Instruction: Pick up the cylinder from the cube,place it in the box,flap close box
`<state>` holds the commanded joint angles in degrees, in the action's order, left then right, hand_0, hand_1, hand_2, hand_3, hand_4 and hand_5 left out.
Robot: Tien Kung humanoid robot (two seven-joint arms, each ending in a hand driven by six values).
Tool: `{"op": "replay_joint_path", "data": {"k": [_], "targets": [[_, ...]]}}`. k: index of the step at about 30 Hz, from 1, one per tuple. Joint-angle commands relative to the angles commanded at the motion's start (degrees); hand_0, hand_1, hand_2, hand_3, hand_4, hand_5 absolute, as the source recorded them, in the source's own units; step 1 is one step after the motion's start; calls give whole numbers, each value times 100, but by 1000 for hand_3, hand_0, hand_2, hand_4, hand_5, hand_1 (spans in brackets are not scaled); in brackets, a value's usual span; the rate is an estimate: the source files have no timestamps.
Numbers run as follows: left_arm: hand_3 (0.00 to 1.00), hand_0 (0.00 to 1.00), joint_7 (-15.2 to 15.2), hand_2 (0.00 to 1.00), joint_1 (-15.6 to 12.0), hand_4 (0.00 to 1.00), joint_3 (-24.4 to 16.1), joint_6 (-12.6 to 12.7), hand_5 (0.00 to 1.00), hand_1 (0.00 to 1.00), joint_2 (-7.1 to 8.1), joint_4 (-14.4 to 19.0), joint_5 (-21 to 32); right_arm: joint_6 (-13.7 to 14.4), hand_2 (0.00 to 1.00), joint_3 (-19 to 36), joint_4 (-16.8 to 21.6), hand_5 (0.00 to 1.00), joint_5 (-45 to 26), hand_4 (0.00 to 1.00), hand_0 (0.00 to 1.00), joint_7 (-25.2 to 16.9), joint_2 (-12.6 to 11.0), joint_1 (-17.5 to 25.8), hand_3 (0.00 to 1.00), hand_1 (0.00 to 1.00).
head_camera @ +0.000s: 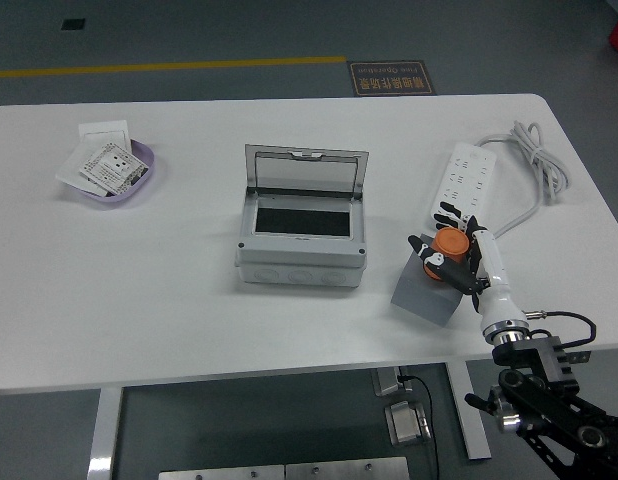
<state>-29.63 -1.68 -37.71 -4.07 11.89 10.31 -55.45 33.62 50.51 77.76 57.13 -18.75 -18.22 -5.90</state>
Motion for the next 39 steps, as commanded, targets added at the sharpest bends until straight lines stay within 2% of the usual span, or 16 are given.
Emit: {"op": "replay_joint_path", "data": {"k": [13,14,19,20,25,26,31,32,37,38,39], "targets": [[640,674,89,632,5,706,96,42,168,706,21,0,111,37,749,-26,-14,312,-124,946,821,-80,-5,19,812,766],[638,674,97,631,6,704,111,46,167,706,21,0,127,39,739,-27,-17,298,-137,907,819,-89,-5,20,798,763],[638,674,128,631,1,704,180,62,167,706,22,0,213,44,739,-13,-43,298,-238,907,819,-156,-6,31,798,763],[637,673,135,630,0,703,181,66,166,705,24,0,218,43,728,-6,-48,218,-254,691,815,-164,-6,36,737,752],[637,673,178,630,4,703,222,89,166,705,42,0,267,36,728,-5,-74,218,-288,691,815,-182,-13,49,737,752],[637,673,182,631,5,703,215,91,163,705,48,0,265,37,713,-10,-78,199,-286,356,810,-180,-15,51,680,741],[637,673,202,631,4,703,190,107,163,705,68,0,249,51,713,-43,-77,199,-253,356,810,-155,-23,53,680,741],[637,671,208,631,5,702,191,111,162,705,70,0,253,58,697,-51,-75,72,-241,320,800,-148,-25,53,666,723],[637,671,243,631,16,702,223,135,162,705,72,0,291,83,697,-83,-65,72,-203,320,800,-106,-28,48,666,723],[636,671,258,631,17,706,246,143,166,704,73,0,320,86,663,-85,-64,2,-197,447,774,-96,-27,48,647,706],[636,671,274,631,19,706,269,151,166,704,73,0,343,92,663,-88,-62,2,-190,447,774,-84,-27,48,647,706]]}}
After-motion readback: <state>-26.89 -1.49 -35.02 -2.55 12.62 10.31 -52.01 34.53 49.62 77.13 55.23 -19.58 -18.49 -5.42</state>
